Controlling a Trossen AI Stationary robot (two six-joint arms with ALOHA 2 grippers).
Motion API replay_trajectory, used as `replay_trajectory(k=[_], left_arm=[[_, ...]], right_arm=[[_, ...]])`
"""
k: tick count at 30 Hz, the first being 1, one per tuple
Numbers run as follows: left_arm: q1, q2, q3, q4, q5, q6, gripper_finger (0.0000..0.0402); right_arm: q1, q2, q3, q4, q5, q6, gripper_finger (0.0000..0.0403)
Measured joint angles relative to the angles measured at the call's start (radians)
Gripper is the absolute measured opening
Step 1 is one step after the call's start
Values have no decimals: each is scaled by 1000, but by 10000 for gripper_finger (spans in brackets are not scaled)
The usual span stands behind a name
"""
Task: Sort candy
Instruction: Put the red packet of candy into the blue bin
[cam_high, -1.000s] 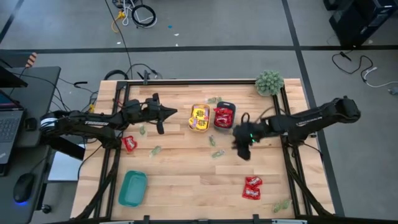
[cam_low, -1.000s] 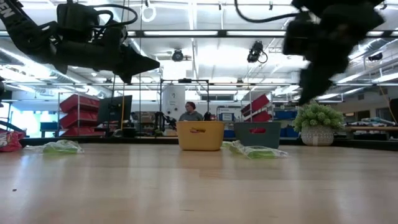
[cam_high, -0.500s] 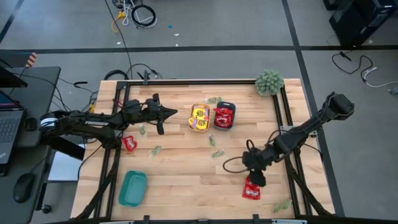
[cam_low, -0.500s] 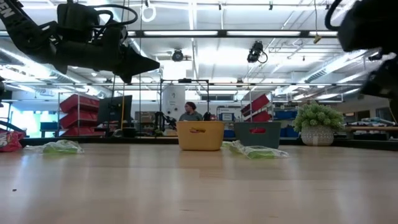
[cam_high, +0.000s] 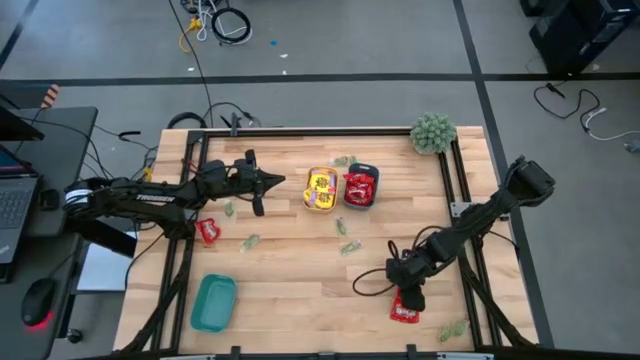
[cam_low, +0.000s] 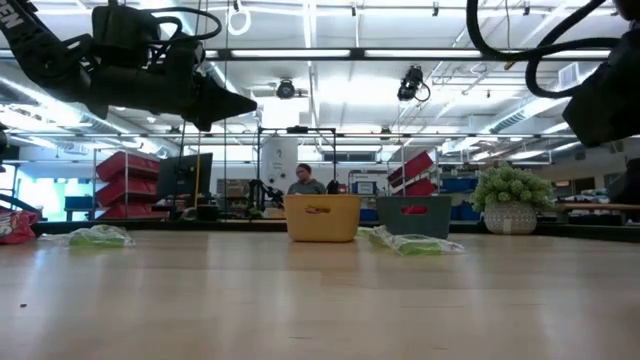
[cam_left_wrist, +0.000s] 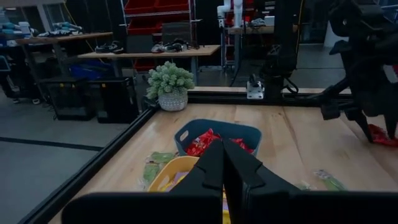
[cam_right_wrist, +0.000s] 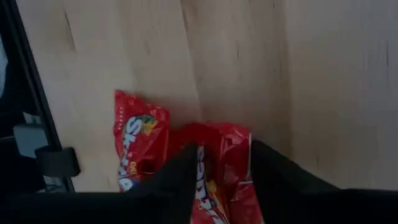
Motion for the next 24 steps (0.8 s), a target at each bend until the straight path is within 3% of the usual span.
replay_trajectory(k=[6, 9, 19, 24], left_arm=[[0, 0, 0, -1, -12, -1, 1], [0, 0, 0, -1, -22, -1, 1], [0, 0, 0, -1, -24, -2, 1], [0, 0, 0, -1, -24, -2, 1]], right_arm=[[-27, -4, -2, 6, -20, -78, 15], [-77, -50, -2, -3, 11, -124, 15], [-394, -161, -2, 22, 360, -432, 2], [-571, -163, 16, 134, 392, -558, 2]])
